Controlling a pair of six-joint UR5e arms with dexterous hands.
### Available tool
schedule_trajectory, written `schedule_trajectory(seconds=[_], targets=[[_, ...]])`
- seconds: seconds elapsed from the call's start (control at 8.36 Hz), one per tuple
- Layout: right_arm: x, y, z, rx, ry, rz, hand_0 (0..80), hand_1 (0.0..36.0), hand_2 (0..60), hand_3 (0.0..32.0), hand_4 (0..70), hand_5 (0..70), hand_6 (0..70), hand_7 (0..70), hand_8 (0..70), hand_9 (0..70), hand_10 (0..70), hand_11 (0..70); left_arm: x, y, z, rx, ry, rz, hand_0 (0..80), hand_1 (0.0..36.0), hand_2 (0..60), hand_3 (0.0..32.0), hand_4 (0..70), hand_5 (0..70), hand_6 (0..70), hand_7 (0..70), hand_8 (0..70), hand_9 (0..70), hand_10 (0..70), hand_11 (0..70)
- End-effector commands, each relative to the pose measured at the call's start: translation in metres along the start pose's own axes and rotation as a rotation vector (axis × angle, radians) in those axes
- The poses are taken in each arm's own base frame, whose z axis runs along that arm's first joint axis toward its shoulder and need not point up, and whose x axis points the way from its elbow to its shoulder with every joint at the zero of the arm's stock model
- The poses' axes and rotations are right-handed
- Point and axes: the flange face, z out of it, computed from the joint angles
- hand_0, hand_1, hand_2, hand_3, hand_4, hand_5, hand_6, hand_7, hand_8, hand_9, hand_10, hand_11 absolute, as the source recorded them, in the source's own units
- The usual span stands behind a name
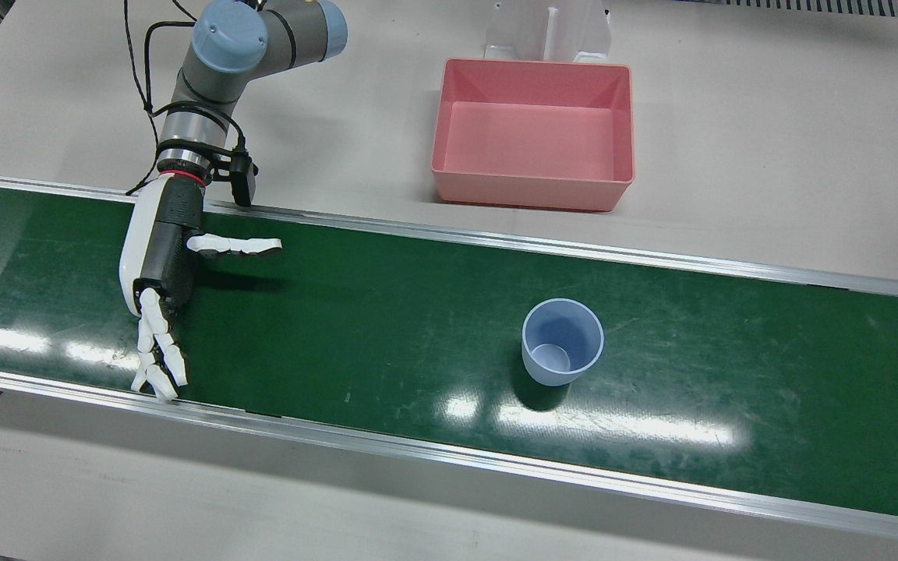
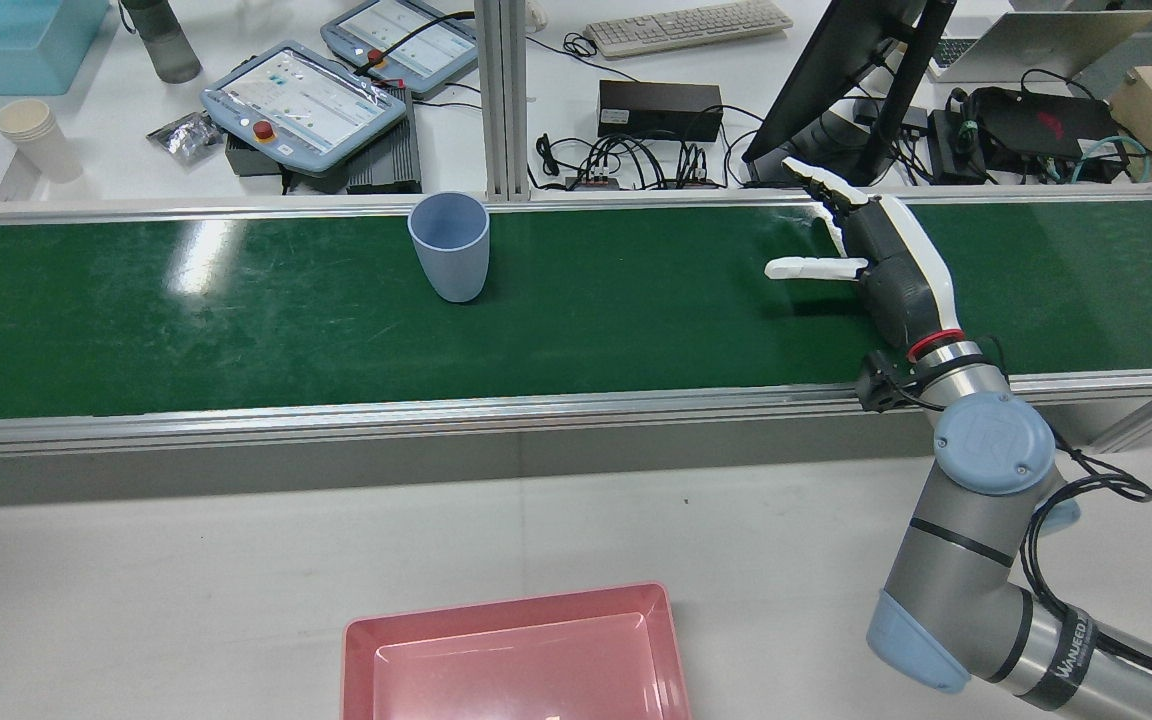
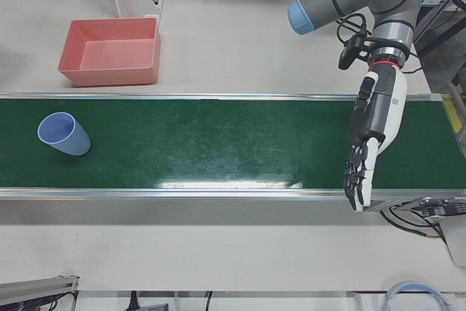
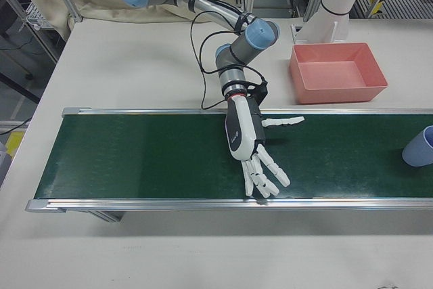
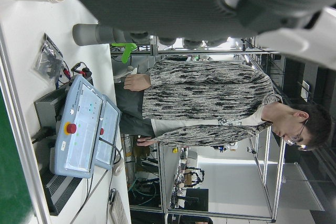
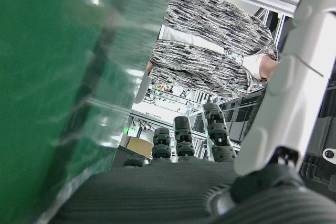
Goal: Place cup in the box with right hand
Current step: 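Hold the open right hand over the belt as the blue cup approaches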
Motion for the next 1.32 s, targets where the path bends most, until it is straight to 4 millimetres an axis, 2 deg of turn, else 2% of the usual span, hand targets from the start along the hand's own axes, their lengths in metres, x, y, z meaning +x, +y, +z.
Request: schedule_trajectory(seconds=[0.0,0.24,0.6,1.2], targets=[[0.0,0.005,0.001,-0.01,0.003,0.005,49.5,16.1,0.0,0.0,0.0,6.0,6.6,22.8,7.1,13.5,0.0,1.2,0.0,0.0,0.0,0.0,0.001,0.0,0.0,0.0,0.0,0.0,0.0,0.0,0.0,0.0,0.0,0.0,0.0,0.0],[0.0,0.012,0.003,-0.018,0.004,0.005,50.0,17.3,0.0,0.0,0.0,6.1,6.6,22.2,6.8,13.1,0.0,1.4,-0.001,0.0,0.0,0.0,-0.001,0.0,0.0,0.0,0.0,0.0,0.0,0.0,0.0,0.0,0.0,0.0,0.0,0.0],[0.006,0.022,0.004,-0.032,0.011,-0.004,49.3,16.4,0.8,0.0,0.0,5.6,6.8,24.1,7.1,13.7,0.0,0.7,-0.001,0.0,0.0,0.0,-0.001,0.0,0.0,0.0,0.0,0.0,0.0,0.0,0.0,0.0,0.0,0.0,0.0,0.0],[0.014,0.024,-0.001,-0.034,0.025,-0.01,48.9,16.1,1.7,0.0,0.0,5.4,7.0,25.5,7.2,14.1,0.0,0.8,0.0,-0.001,0.0,0.001,0.0,0.0,0.0,0.0,0.0,0.0,0.0,0.0,0.0,0.0,0.0,0.0,0.0,0.0]])
